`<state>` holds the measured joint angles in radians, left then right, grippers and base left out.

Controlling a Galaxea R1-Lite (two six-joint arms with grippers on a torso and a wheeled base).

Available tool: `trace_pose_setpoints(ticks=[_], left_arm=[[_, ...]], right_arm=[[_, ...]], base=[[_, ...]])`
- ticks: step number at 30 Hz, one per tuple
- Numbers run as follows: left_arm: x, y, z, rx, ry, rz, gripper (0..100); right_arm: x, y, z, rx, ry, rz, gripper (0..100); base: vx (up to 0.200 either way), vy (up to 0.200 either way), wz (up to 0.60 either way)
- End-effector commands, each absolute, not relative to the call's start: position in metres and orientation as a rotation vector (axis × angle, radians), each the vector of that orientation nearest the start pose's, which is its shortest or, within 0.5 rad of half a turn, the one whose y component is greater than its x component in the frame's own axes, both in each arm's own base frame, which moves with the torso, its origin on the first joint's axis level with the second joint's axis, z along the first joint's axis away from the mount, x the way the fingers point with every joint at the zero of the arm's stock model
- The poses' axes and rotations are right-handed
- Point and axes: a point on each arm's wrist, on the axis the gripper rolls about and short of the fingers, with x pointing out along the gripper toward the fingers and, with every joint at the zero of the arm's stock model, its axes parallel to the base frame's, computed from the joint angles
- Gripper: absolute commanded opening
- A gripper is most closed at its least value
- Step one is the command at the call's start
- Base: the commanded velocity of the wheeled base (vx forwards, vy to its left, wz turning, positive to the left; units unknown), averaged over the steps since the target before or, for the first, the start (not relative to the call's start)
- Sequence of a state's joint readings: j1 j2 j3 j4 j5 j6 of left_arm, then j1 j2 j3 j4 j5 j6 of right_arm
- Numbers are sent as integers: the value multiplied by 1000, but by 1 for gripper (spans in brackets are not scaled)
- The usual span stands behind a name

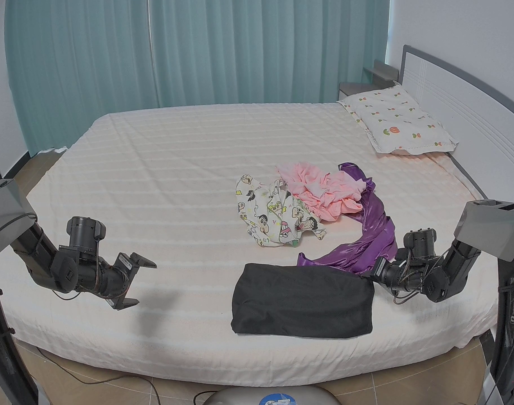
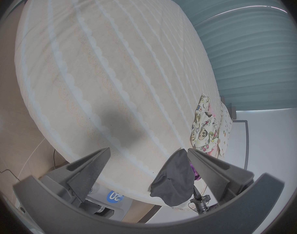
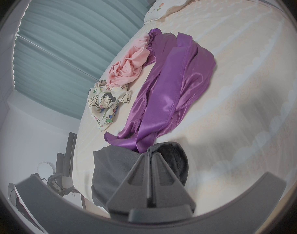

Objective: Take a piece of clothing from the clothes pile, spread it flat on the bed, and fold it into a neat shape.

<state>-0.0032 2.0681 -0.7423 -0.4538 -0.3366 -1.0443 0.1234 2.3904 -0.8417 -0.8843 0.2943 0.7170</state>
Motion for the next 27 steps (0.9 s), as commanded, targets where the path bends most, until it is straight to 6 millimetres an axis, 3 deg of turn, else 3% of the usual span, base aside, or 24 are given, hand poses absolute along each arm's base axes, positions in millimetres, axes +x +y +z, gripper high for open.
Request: trace_pose_setpoints(ticks=[1,11,12,18,23,27], left_arm=[[324,-8,35,-1111,960,166,100],[324,-8,35,-1112,961,164,100],[324,-8,35,-1112,961,164,100],[324,-8,34,-1113,962,166,100],[325,-9,35,-1115,961,167,100],[324,-9,34,-1112,961,165,100]], right_arm=[[378,51,-25,748,757,140,0],[379,46,-20,773,731,104,0],[378,46,-19,768,735,93,100],[366,44,-10,714,736,106,100],[344,40,-22,550,792,153,100],[334,42,-23,518,797,194,100]], base=[[0,0,0],[0,0,0],[0,0,0],[0,0,0],[0,0,0],[-150,0,0]])
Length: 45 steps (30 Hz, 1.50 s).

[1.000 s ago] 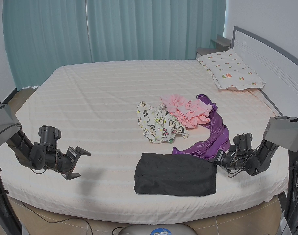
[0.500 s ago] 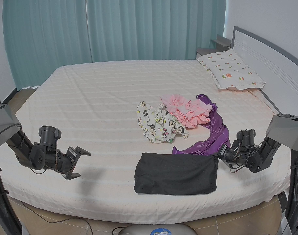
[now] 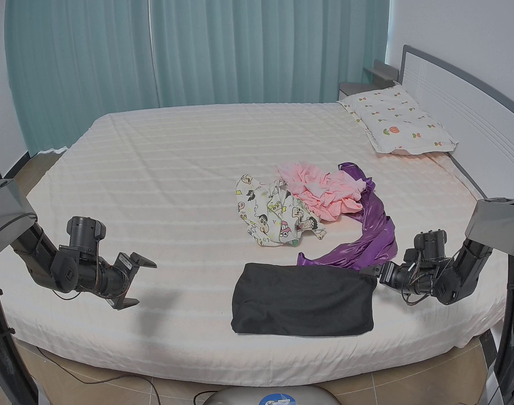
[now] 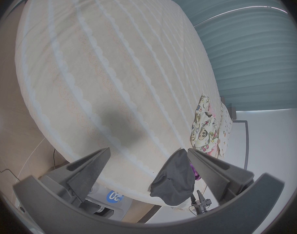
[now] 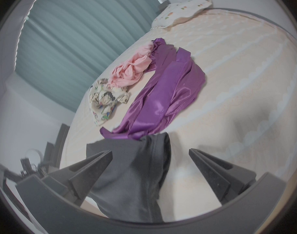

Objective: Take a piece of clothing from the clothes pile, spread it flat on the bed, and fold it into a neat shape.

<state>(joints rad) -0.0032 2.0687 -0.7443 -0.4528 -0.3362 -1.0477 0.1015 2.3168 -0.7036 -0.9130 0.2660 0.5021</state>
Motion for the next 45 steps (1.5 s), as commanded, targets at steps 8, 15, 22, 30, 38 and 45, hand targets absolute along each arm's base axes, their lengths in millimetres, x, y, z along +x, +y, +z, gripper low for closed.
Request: trace_pose_setpoints(ticks=[8,15,22,30,38,45], left_arm=[[324,-9,34,-1109,961,164,100],[325,-10,32,-1100,959,181,100],[325,-11,32,-1097,959,183,100],[325,-11,32,-1097,959,183,100],[325,-11,32,-1097,959,183,100],[325,-11,32,-1097,959,183,100]], right_arm=[[315,44,-28,534,851,322,100],[309,54,-39,471,891,368,100],[309,63,-45,456,908,382,0],[296,61,-36,440,922,378,0],[291,57,-36,408,925,382,0],[286,48,-35,378,945,372,0]], base=[[0,0,0],[0,0,0],[0,0,0],[0,0,0],[0,0,0],[0,0,0]])
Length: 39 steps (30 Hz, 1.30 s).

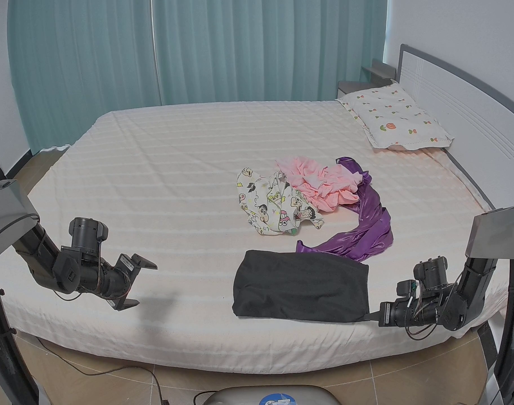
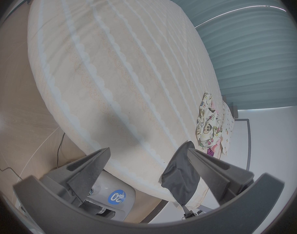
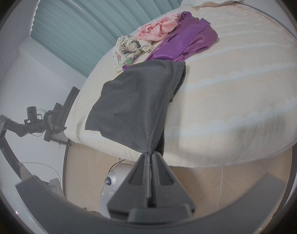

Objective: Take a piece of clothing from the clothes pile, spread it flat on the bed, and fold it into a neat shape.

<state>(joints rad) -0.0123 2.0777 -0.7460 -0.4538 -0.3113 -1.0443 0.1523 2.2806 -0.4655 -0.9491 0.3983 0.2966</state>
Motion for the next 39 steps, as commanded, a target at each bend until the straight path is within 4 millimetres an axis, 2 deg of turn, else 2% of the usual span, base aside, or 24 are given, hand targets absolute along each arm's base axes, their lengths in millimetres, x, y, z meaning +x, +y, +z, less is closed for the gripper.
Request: trace_pose_setpoints(ticks=[1,12,13,18,21,26,27,30,31,32,34,39], left_arm=[[325,-11,32,-1097,959,183,100],[325,-11,32,-1097,959,183,100],[325,-11,32,-1097,959,183,100],[325,-11,32,-1100,959,185,100],[325,-11,32,-1098,959,184,100],[325,-11,32,-1098,959,184,100],[325,-11,32,-1098,959,184,100],[325,-11,32,-1098,958,185,100],[325,-11,32,-1098,958,185,100],[325,-10,32,-1099,957,186,100],[325,-11,32,-1099,958,186,100],[325,-11,32,-1102,958,187,100]], right_arm=[[286,47,-36,375,949,370,0],[283,45,-37,343,970,377,0],[283,45,-36,343,969,377,100],[284,44,-35,343,959,376,100],[292,40,-24,362,901,370,100],[322,33,-9,504,807,303,100],[339,33,-6,587,776,268,100],[372,33,-14,681,717,160,100],[373,34,-14,683,717,154,100],[392,36,-23,700,673,87,100],[407,40,-33,700,637,20,100],[414,46,-41,689,627,-11,100]], base=[[0,0,0],[0,0,0],[0,0,0],[0,0,0],[0,0,0],[0,0,0],[0,0,0],[0,0,0],[0,0,0],[0,0,0],[0,0,0],[0,0,0]])
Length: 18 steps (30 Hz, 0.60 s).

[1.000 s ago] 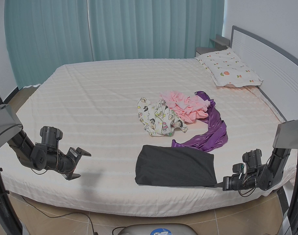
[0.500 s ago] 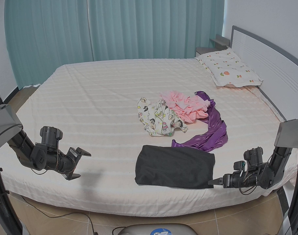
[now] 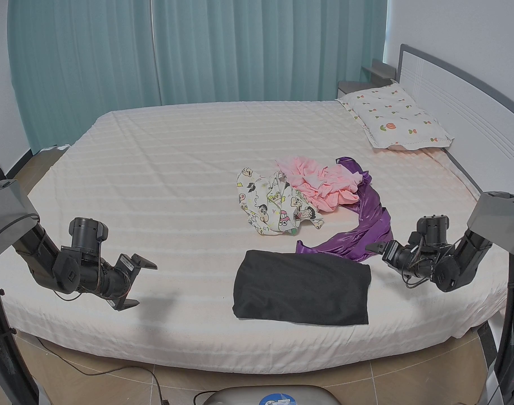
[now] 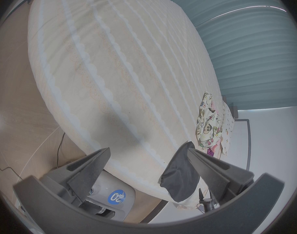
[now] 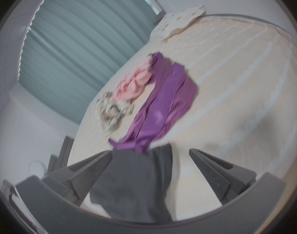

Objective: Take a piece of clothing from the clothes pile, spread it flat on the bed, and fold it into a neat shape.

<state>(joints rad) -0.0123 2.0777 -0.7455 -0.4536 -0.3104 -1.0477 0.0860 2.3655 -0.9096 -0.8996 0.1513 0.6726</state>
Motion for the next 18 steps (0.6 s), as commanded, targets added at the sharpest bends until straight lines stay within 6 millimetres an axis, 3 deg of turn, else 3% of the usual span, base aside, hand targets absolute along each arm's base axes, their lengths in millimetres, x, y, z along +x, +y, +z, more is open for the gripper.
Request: trace_pose_setpoints(ticks=[1,5,11,18], left_arm=[[325,-10,33,-1103,956,188,100],[325,-10,34,-1108,952,190,100],[325,-10,34,-1113,952,193,100],[325,-11,33,-1111,954,192,100]], right_arm=[[414,46,-40,693,626,-10,100],[422,52,-45,713,616,-12,100],[426,53,-45,725,602,-18,100],[435,54,-45,785,582,-30,100]], base=[[0,0,0],[0,0,0],[200,0,0],[0,0,0]])
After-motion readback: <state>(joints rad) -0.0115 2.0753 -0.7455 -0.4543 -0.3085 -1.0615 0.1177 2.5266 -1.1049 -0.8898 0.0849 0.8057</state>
